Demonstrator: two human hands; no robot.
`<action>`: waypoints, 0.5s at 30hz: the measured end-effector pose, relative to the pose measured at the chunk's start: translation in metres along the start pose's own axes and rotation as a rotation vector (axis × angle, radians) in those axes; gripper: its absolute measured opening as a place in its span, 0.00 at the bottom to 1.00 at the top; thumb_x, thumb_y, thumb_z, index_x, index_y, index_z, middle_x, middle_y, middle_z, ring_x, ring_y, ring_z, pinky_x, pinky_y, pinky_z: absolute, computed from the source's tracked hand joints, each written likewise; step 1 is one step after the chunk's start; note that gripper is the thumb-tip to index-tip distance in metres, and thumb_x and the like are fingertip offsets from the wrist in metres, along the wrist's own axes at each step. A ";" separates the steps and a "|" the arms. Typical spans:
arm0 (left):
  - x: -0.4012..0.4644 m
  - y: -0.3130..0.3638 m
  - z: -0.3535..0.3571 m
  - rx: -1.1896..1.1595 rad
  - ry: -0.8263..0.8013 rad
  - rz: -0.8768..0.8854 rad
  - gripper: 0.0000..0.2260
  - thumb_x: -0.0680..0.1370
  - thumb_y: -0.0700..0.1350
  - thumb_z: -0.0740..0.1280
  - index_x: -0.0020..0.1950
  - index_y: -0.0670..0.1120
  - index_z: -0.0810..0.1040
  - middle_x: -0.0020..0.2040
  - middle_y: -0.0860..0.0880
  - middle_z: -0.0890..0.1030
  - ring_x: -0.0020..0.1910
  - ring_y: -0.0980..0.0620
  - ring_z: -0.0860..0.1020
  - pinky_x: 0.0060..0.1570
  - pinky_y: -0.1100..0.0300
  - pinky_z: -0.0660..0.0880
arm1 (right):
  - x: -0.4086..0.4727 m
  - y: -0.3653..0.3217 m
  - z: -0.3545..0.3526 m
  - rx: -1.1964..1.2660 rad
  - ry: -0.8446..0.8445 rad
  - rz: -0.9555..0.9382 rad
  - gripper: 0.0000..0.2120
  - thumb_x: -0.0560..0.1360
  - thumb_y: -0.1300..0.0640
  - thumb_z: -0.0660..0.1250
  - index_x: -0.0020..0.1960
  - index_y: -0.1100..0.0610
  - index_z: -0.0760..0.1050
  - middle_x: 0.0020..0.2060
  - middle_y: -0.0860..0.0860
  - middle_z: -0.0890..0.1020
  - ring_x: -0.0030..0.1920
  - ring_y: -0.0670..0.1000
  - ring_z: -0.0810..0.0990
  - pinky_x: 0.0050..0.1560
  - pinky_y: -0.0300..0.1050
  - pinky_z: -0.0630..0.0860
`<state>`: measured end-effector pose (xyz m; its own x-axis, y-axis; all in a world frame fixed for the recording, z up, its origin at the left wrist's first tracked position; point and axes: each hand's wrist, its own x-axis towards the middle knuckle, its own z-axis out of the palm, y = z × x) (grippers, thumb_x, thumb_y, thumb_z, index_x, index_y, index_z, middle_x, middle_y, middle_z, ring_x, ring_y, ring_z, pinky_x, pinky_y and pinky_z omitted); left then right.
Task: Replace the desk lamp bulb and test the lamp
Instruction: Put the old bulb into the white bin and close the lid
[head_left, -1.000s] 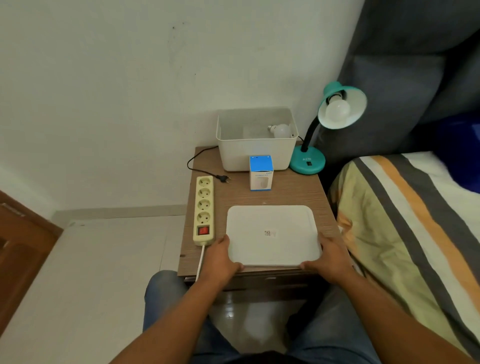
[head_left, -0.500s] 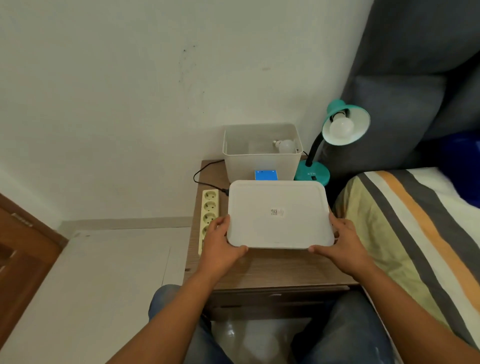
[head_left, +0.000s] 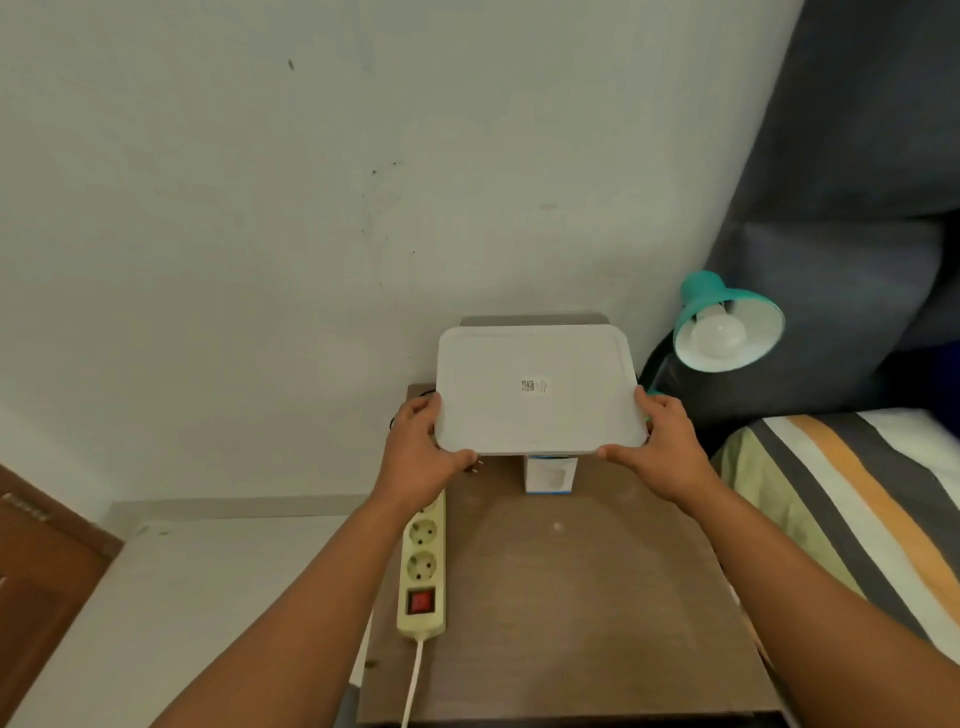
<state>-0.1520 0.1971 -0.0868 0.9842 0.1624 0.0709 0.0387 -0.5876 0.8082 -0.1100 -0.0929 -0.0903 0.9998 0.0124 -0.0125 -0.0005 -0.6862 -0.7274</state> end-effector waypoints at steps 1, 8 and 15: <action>0.012 -0.001 0.000 0.006 0.001 0.003 0.36 0.67 0.44 0.79 0.73 0.51 0.71 0.62 0.55 0.68 0.61 0.52 0.73 0.61 0.60 0.72 | 0.011 -0.002 0.002 -0.018 0.010 0.002 0.48 0.67 0.51 0.79 0.78 0.58 0.57 0.70 0.55 0.64 0.69 0.57 0.66 0.71 0.53 0.67; 0.085 -0.006 0.016 0.024 -0.012 -0.046 0.40 0.69 0.46 0.78 0.78 0.46 0.64 0.70 0.48 0.67 0.68 0.49 0.69 0.71 0.52 0.68 | 0.075 -0.007 0.011 -0.073 0.053 0.033 0.46 0.69 0.49 0.78 0.78 0.58 0.57 0.73 0.56 0.63 0.72 0.59 0.61 0.72 0.54 0.62; 0.110 -0.012 0.031 0.039 -0.024 -0.104 0.43 0.68 0.52 0.76 0.79 0.45 0.62 0.73 0.49 0.66 0.70 0.48 0.68 0.70 0.50 0.69 | 0.106 0.000 0.014 -0.036 0.074 0.055 0.45 0.68 0.50 0.78 0.77 0.60 0.60 0.72 0.56 0.66 0.72 0.59 0.64 0.73 0.53 0.64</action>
<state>-0.0391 0.1978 -0.1069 0.9785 0.2047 -0.0264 0.1467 -0.5995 0.7868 -0.0040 -0.0819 -0.1014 0.9969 -0.0790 0.0006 -0.0558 -0.7100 -0.7020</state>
